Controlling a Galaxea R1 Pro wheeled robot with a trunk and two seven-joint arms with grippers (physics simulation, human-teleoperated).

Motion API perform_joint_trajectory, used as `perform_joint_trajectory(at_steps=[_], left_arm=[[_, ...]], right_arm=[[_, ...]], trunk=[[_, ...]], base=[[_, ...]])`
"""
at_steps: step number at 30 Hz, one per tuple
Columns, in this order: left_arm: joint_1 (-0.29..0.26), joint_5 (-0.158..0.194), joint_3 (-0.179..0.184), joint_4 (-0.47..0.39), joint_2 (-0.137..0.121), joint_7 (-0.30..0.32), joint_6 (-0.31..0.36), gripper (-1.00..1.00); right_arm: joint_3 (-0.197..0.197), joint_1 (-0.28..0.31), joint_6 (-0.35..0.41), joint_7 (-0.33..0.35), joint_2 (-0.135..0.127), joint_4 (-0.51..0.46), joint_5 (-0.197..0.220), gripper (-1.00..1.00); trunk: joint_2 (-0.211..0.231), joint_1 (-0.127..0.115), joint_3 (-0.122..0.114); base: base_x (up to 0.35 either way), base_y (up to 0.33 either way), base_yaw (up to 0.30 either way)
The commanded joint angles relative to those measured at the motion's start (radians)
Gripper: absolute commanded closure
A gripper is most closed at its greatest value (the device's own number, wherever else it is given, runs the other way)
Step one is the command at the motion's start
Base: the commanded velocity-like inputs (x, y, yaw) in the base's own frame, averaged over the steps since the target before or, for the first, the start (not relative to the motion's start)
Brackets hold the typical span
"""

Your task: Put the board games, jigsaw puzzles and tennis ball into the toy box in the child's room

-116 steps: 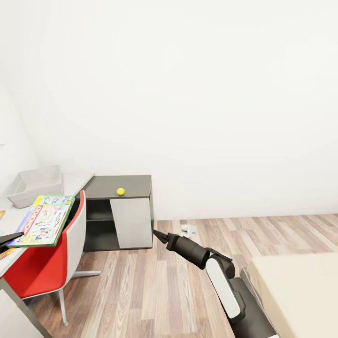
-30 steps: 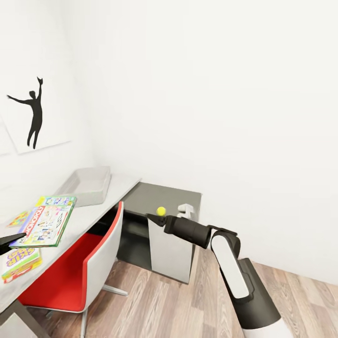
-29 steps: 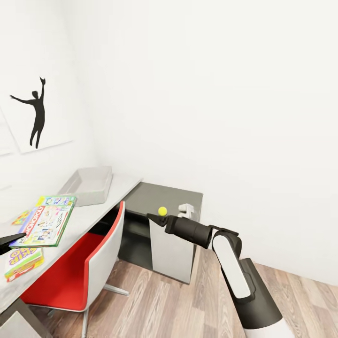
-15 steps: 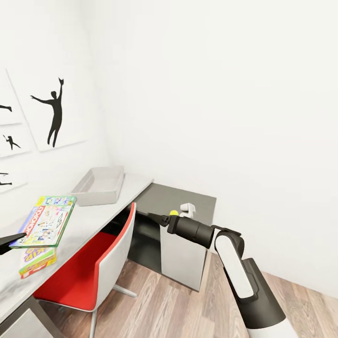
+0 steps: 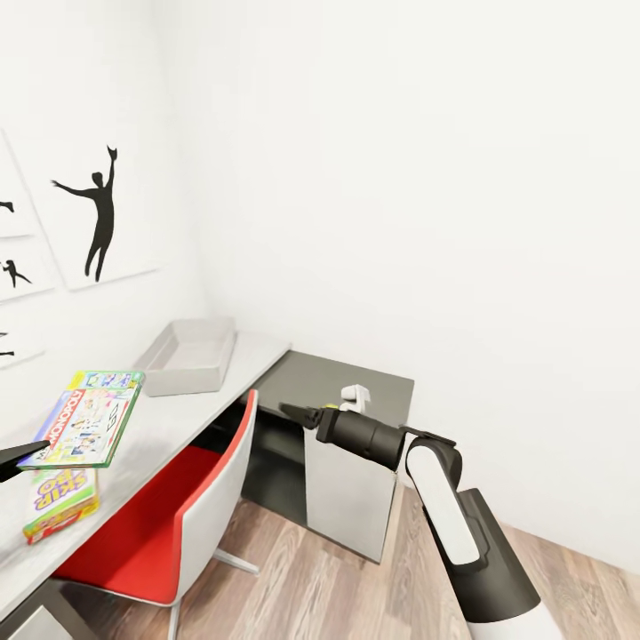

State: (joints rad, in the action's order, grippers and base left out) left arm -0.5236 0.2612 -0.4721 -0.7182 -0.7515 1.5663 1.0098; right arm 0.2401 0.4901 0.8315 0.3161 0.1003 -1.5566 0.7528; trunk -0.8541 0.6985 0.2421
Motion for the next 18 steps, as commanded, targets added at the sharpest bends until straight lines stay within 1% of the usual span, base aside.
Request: perform_joint_trajectory(at_steps=[1, 6, 15, 18], left_arm=[[-0.001, 0.0, 0.0, 0.0, 0.0, 0.005, 0.01, 1.0], [-0.001, 0.0, 0.001, 0.0, 0.0, 0.005, 0.01, 1.0], [-0.001, -0.001, 0.001, 0.0, 0.0, 0.005, 0.01, 1.0], [-0.001, -0.002, 0.001, 0.0, 0.0, 0.005, 0.01, 1.0]], right_arm=[[-0.001, 0.001, 0.004, 0.003, 0.001, 0.0, -0.004, -1.0], [0.0, 0.001, 0.003, 0.001, 0.001, 0.0, -0.005, -1.0], [0.001, 0.001, 0.003, 0.0, 0.001, -0.001, -0.006, -1.0], [0.001, 0.001, 0.003, 0.003, 0.001, -0.001, -0.006, -1.0]], trunk=[[-0.001, 0.001, 0.001], [-0.001, 0.001, -0.001], [-0.001, 0.001, -0.007], [-0.001, 0.001, -0.009]], base=[[0.313, 0.0, 0.174], [0.323, 0.0, 0.23], [0.328, 0.0, 0.265], [0.329, 0.0, 0.16]])
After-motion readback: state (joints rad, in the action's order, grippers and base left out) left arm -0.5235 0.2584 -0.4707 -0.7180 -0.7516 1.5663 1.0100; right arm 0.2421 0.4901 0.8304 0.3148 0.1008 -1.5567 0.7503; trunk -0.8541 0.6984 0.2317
